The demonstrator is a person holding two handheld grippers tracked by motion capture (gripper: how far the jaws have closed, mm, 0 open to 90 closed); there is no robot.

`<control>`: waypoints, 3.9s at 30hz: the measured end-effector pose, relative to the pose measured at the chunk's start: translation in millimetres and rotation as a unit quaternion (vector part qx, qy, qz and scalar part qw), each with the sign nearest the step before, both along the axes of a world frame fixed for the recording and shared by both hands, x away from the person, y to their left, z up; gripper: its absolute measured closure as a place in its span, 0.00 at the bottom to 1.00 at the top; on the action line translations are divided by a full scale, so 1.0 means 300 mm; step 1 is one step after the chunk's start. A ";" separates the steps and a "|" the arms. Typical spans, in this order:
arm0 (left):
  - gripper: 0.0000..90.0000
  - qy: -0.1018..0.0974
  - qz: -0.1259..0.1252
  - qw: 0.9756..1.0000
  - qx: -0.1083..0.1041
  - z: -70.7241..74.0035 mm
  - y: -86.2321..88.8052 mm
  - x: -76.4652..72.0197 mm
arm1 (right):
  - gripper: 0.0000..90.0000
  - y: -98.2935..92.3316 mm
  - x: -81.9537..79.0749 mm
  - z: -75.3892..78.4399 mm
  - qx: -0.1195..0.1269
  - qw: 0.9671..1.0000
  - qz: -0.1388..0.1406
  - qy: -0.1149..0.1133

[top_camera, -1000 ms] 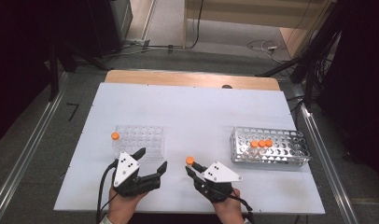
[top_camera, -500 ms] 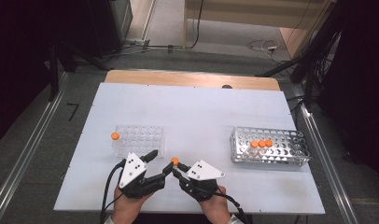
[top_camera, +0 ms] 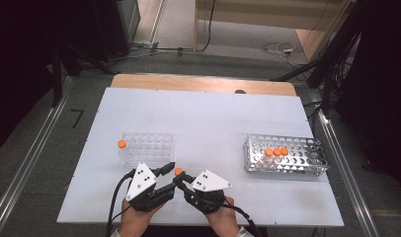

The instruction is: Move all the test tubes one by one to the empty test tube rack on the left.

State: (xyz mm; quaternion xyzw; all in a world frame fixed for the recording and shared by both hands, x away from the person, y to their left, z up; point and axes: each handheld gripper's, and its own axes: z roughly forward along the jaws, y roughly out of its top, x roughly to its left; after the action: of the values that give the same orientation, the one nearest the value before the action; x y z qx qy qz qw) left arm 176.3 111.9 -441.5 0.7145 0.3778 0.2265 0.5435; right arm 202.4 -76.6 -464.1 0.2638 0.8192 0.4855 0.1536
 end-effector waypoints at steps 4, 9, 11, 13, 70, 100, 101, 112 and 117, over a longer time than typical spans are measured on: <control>0.70 0.000 -0.003 1.000 0.001 -0.001 -0.001 0.000 | 0.81 0.004 -0.004 0.005 0.001 1.000 0.002 0.000; 0.76 -0.003 -0.006 1.000 0.004 -0.002 -0.002 -0.001 | 0.81 0.007 -0.006 0.006 0.001 1.000 0.005 -0.001; 0.77 -0.004 -0.005 1.000 0.004 -0.002 -0.003 -0.001 | 0.81 0.007 -0.006 0.006 0.001 1.000 0.005 0.000; 0.77 -0.004 -0.005 1.000 0.005 -0.001 -0.001 -0.001 | 0.81 0.007 -0.006 0.007 0.002 1.000 0.006 0.000; 0.78 -0.022 0.170 0.985 -0.013 0.147 0.356 0.157 | 0.26 -0.370 -0.055 -0.011 0.022 0.997 -0.077 0.023; 0.72 0.004 0.167 0.985 0.029 0.022 0.342 0.176 | 0.27 -0.367 -0.058 -0.013 0.020 0.997 -0.074 0.024; 0.71 0.004 0.167 0.986 0.028 0.022 0.343 0.176 | 0.27 -0.366 -0.058 -0.013 0.020 0.997 -0.074 0.024; 0.57 0.002 0.161 0.987 0.013 0.031 0.340 0.160 | 0.27 -0.371 -0.056 -0.012 0.021 0.997 -0.077 0.024; 0.44 -0.001 0.158 0.987 0.012 0.044 0.314 0.129 | 0.27 -0.390 -0.050 -0.010 0.022 0.996 -0.085 0.025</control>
State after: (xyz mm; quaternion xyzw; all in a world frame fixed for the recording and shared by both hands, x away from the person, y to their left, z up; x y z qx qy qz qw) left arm 214.9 206.1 -428.2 0.6521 0.4826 0.3154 0.4924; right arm 187.4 -193.5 -467.1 0.3475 0.7864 0.4822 0.1681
